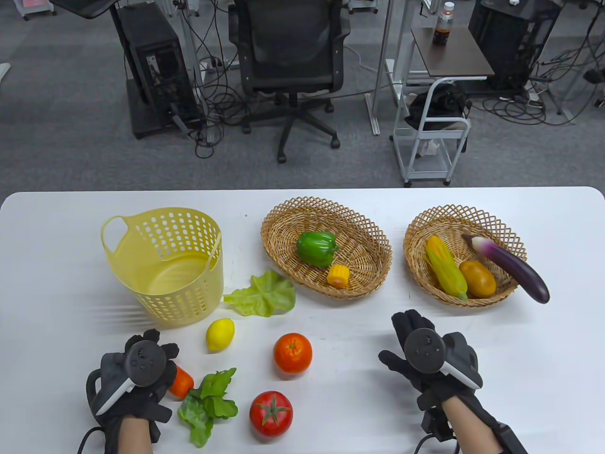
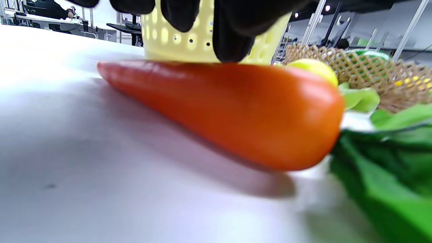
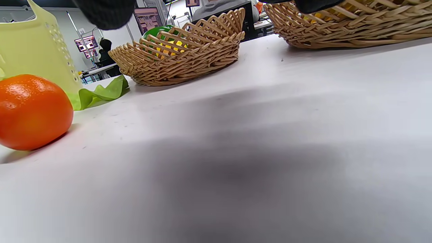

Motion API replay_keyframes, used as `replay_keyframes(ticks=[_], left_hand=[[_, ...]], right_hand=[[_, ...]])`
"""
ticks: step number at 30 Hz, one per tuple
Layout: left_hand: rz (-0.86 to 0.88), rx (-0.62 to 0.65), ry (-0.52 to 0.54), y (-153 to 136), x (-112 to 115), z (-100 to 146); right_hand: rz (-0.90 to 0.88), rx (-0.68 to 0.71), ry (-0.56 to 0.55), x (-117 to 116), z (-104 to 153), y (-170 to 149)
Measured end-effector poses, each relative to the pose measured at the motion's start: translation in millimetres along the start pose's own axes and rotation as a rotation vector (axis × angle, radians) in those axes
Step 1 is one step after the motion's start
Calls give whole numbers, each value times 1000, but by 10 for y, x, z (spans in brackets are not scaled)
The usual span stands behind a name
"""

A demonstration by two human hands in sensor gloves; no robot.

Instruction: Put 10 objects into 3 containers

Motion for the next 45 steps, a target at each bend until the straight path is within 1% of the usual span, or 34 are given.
replay_keyframes(ticks=[2, 5, 7, 8, 9, 16, 23, 26, 28, 31, 34, 36, 38, 40, 41, 42, 45], left_hand=[[-13, -13, -60, -9, 54, -19], [-40, -38, -258, -74, 240, -63], [-51, -25, -328, -104, 327, -89], [-69, -29, -344, -114, 355, -99], [-112, -42, -382, -127, 388, -102], [-134, -31, -402, -136, 425, -112], [-146, -8, -386, -125, 386, -97], [-93, 24, -319, -111, 265, -52], [-33, 70, -230, -86, 114, 6], [89, 134, -53, -83, -183, 152], [124, 118, 75, -110, -436, 296], [161, 82, 185, -128, -582, 340], [169, 39, 256, -137, -699, 346], [145, 25, 273, -126, -770, 310], [133, 14, 297, -126, -821, 284], [131, 11, 296, -123, -849, 262], [137, -42, 354, -148, -994, 196]], right_hand=[[-2, -2, 2, 5, 3, 0], [-6, -5, 10, 5, 3, -3], [-6, -7, 14, 5, 4, 1], [-5, -7, 16, 4, 5, 1], [-4, -7, 17, 3, 6, 3], [-9, -2, 19, 0, 1, -2], [-19, -1, 20, 3, -2, -14], [-22, 0, 21, 5, -1, -16], [-27, 2, 18, 15, 2, -16], [-42, 1, 14, 33, 4, -26], [-56, -14, 9, 44, -11, -52], [-62, -22, 15, 42, -18, -70], [-66, -27, 16, 45, -19, -84], [-73, -27, 15, 50, -19, -89], [-74, -25, 16, 49, -18, -88], [-72, -24, 16, 46, -19, -86], [-70, -15, 16, 44, -13, -78]])
Point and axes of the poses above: the tracker on the back of each hand, its own y axis roughly to the thumb side, its own z axis roughly from the fingertips to the wrist, x = y × z, the point moved 4 cm from there along -z, roughly from the wrist to the fingertips, and after that the axes turned 11 degrees about -z, right-handed, at the moved point
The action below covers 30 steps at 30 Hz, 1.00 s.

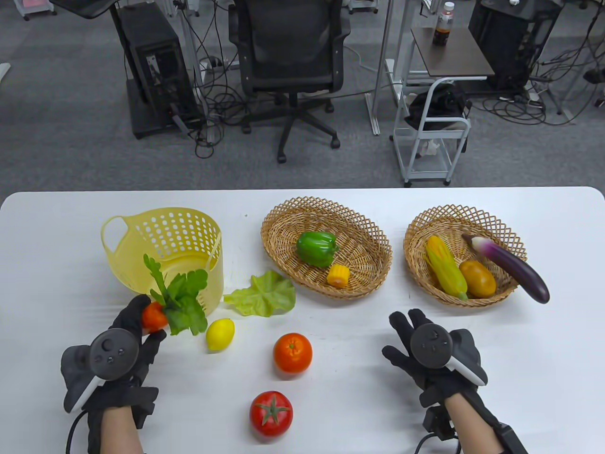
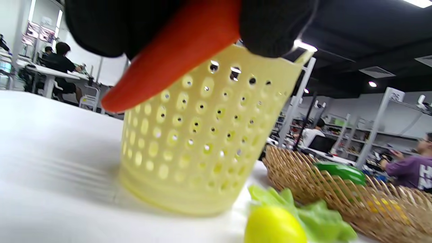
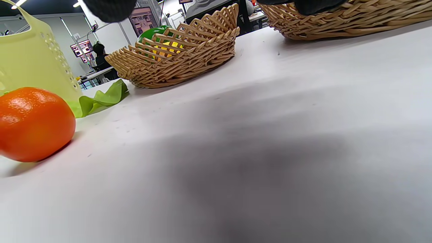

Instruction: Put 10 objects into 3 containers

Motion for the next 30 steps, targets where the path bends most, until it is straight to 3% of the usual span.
replay_keyframes(ticks=[11, 14, 16, 22, 27, 30], left_hand=[[-51, -203, 6, -28, -256, -422], [-163, -186, -39, 76, -309, -529], [-241, -189, 17, 155, -416, -554], [-217, -132, 221, 304, -680, -457], [-132, -116, 251, 285, -711, -308], [45, -121, 261, 206, -646, -152]], right_hand=[[-18, 3, 6, 3, 3, -8], [-18, 1, 10, 2, 1, -11], [-19, -3, 12, 5, 1, -16], [-31, -9, 10, 19, 4, -30], [-29, -8, 12, 18, 3, -31], [-28, -4, 12, 21, 4, -29]])
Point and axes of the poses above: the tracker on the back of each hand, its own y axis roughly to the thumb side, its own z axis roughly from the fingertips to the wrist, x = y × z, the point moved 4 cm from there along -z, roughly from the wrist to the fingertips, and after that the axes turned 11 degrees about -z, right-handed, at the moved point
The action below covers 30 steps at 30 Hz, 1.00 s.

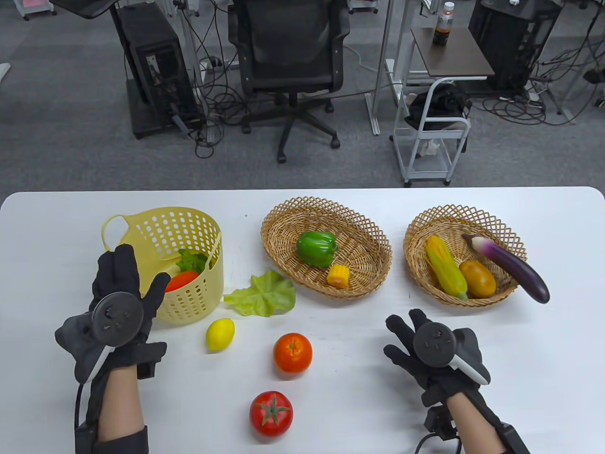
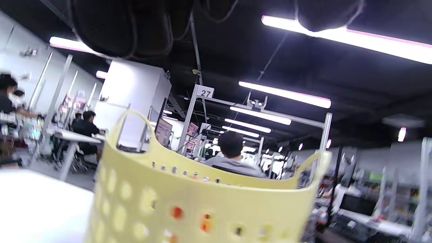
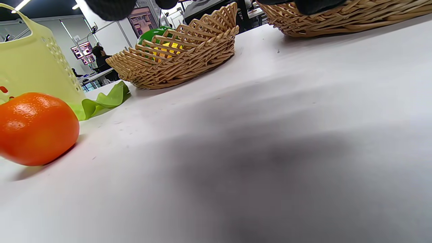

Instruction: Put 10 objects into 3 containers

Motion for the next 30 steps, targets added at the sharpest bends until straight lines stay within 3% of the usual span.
replay_keyframes(ticks=[5, 8, 10, 17, 21, 30], left_hand=[[317, -96, -29, -257, 303, 312], [395, -171, -122, -350, 634, 469], [439, -207, -248, -317, 893, 537], [331, -259, -589, -26, 1567, 628], [355, -243, -741, 89, 1813, 642], [162, -240, -781, 253, 2038, 557]], right_hand=[[-9, 10, -9, 15, 10, 9], [-5, 9, -5, 4, 6, 7], [-1, 3, 0, -6, -1, 1], [-20, -6, -9, 24, 13, -26], [-43, -14, -4, 38, 7, -53], [-61, -23, -6, 59, 10, -76]])
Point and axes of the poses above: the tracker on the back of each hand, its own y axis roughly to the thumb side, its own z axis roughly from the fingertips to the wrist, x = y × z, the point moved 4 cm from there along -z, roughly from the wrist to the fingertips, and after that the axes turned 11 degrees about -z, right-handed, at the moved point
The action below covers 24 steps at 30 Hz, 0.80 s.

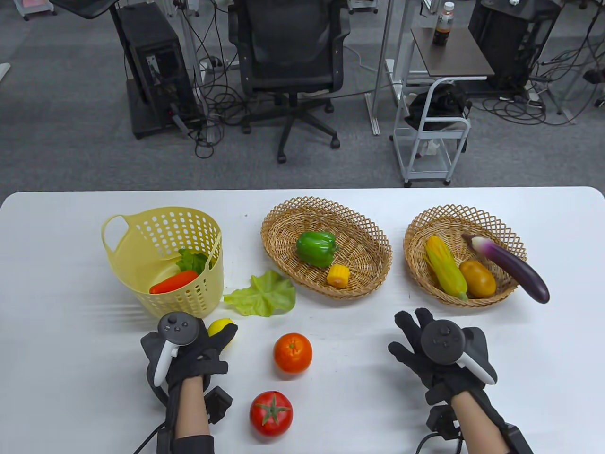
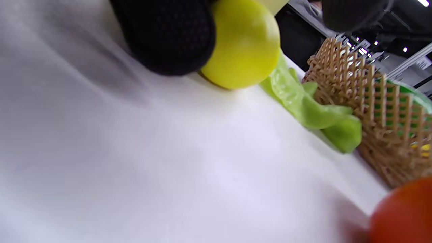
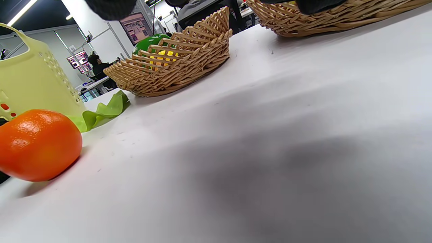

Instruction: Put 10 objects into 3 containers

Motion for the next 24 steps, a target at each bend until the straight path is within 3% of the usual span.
replay_keyframes(ticks=[7, 12, 14, 19, 23, 24], left_hand=[[-144, -43, 2, 71, 87, -115], [-131, -36, 32, 48, 61, -100], [-180, -3, 135, 67, 14, -53], [-174, 75, 224, 109, -160, 128], [-151, 172, 386, 217, -484, 445], [-135, 199, 475, 253, -597, 566]], right_hand=[[0, -3, 4, -1, 2, -4], [-3, -7, 9, 1, 3, -6], [-3, -8, 12, 0, 3, -5], [-4, -12, 29, -14, -3, -11], [-8, -4, 27, -5, 5, -1], [-12, 1, 25, 3, 9, 7]])
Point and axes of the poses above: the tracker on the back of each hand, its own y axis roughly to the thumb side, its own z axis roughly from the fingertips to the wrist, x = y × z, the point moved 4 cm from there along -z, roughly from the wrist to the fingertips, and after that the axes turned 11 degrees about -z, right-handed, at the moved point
